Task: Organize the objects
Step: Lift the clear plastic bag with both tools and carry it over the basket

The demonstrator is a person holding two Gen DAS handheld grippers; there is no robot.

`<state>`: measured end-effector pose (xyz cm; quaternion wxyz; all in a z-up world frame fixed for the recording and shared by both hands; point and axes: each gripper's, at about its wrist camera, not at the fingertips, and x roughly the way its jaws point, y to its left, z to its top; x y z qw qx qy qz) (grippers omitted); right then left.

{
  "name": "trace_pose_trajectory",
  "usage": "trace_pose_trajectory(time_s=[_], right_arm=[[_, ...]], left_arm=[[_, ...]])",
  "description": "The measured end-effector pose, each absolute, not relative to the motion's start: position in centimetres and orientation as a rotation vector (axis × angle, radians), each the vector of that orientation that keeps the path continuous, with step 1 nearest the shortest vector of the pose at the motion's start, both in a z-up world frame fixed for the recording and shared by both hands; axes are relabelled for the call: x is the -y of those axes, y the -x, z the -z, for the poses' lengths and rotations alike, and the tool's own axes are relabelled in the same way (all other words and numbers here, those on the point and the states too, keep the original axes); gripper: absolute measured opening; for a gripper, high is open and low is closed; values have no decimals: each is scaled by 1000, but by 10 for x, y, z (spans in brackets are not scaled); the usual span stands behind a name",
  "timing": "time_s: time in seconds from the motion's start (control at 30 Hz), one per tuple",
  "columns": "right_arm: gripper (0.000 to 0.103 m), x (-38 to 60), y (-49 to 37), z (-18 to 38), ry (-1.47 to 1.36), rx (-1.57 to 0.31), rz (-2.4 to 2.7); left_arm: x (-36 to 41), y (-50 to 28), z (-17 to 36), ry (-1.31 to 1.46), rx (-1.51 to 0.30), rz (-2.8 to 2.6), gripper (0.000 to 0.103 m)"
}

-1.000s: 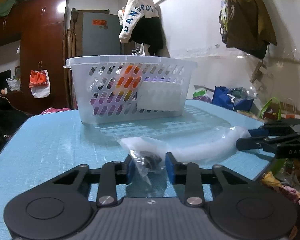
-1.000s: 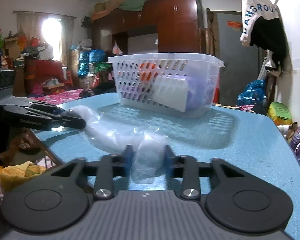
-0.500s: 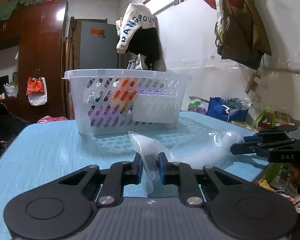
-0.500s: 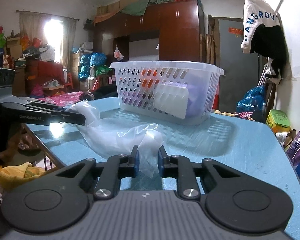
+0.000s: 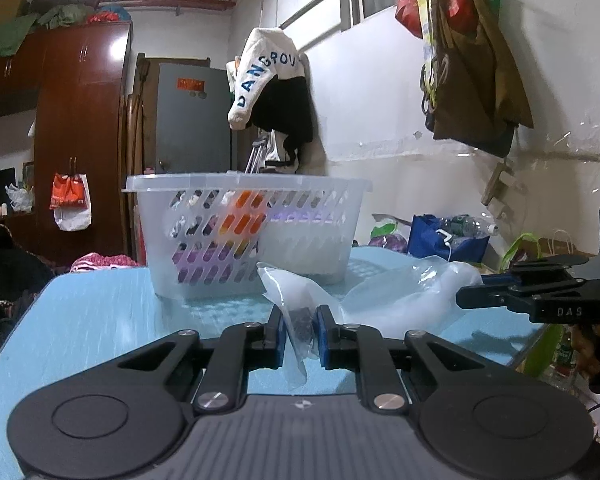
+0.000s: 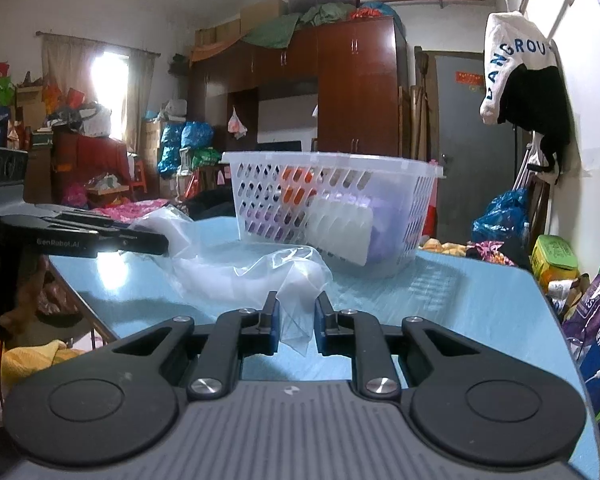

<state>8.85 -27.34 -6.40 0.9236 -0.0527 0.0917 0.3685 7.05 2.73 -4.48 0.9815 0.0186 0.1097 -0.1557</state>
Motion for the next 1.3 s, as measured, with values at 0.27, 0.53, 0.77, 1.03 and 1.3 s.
trace_pose_trajectory(time_s=[0.27, 0.53, 0.77, 1.03, 1.3], right_arm=[[18, 266, -104, 23, 113, -123, -761], [17, 235, -166, -59, 127, -90, -739], [17, 207, -222, -70, 104, -179, -704], [17, 202, -242, -59, 86, -264, -690], [18, 208, -236, -56, 98, -285, -705]], left_arm=[[-26, -75, 7, -55, -150, 279, 19], [-36, -140, -78, -57, -112, 207, 19], [-48, -218, -98, -34, -216, 143, 19], [-63, -248, -94, 6, -298, 136, 19], [-65, -251, -90, 14, -314, 162, 19]])
